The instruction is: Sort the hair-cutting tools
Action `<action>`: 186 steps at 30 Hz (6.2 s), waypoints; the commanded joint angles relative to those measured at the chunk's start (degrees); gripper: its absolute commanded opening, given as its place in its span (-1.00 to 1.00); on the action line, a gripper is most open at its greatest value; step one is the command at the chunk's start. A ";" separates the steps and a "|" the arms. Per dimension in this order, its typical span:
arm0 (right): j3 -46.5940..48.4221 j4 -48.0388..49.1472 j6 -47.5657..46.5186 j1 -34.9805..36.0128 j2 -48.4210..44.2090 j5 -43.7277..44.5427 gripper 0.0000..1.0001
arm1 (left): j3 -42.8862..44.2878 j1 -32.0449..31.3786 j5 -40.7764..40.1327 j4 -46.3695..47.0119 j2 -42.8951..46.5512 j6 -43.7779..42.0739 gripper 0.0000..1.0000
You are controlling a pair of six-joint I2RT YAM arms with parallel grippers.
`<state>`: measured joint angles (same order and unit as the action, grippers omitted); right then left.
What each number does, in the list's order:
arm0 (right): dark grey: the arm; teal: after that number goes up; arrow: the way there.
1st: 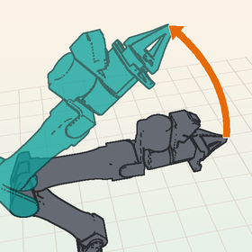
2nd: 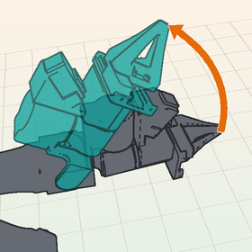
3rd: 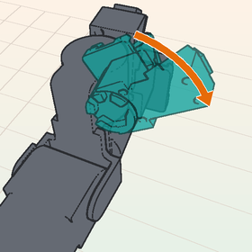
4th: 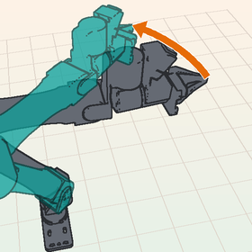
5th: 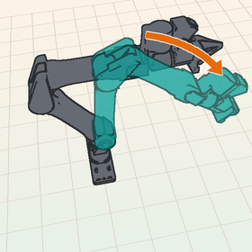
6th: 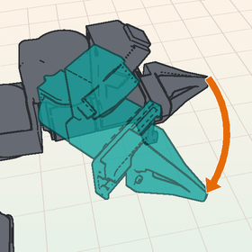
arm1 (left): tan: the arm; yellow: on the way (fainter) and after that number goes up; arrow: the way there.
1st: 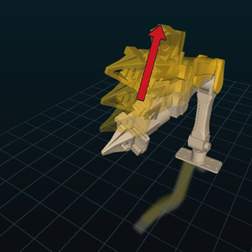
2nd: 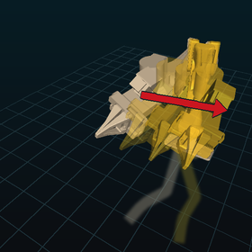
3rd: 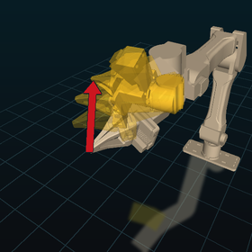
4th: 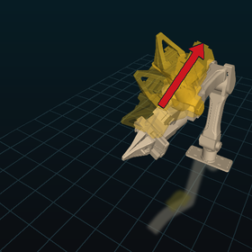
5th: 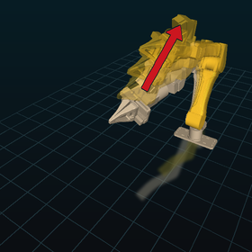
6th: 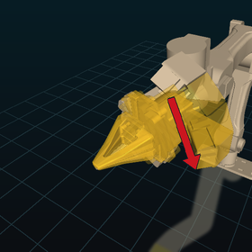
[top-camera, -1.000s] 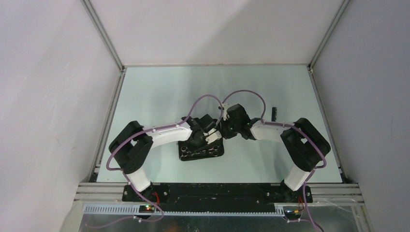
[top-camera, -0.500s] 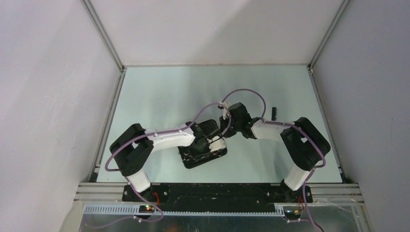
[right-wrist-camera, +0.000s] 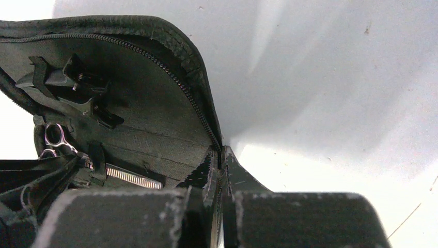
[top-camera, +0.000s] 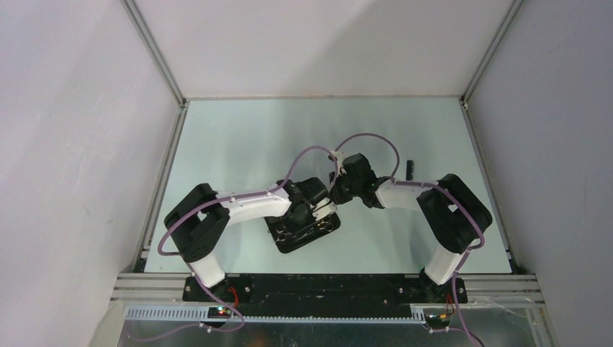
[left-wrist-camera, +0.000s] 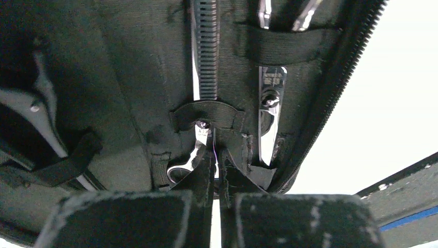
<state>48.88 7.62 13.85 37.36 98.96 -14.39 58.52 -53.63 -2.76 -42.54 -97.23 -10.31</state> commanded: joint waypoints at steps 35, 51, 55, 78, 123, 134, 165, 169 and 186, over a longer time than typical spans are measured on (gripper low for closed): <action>-3.35 6.46 7.19 0.68 -0.87 -2.33 -0.92 | -2.40 0.79 -1.84 27.03 7.83 6.79 -0.69; -2.58 -9.55 5.84 -3.14 -16.72 10.20 0.35 | -13.93 8.28 -13.65 16.24 38.61 26.46 0.84; -1.11 -18.90 7.17 -7.59 -20.96 17.60 0.68 | -16.93 15.08 -16.45 14.11 48.37 30.13 0.99; 16.15 -40.16 14.31 -34.06 0.11 24.62 0.37 | -22.12 38.47 -26.66 12.93 62.50 24.81 0.99; 10.99 -25.71 18.61 -2.57 -14.43 0.72 -1.00 | -21.85 38.68 -23.21 14.36 57.31 23.41 0.99; 4.57 -16.80 30.86 5.75 -11.79 -3.76 -1.00 | -14.81 34.77 4.28 14.67 40.16 17.87 0.99; -2.12 -17.04 28.65 4.75 -18.86 -0.66 -1.00 | 16.58 24.96 27.09 9.85 -8.75 12.31 0.01; -2.13 -16.74 28.74 4.58 -18.89 -0.54 -1.00 | 17.28 24.57 27.41 10.21 -9.16 13.46 -0.50; -1.85 -13.06 30.52 2.97 -18.14 0.08 -1.00 | -3.87 33.20 10.96 27.90 10.32 48.15 -0.99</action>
<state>46.72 -8.88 43.53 40.49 82.04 -15.29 59.51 -22.59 14.44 -22.48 -94.11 25.45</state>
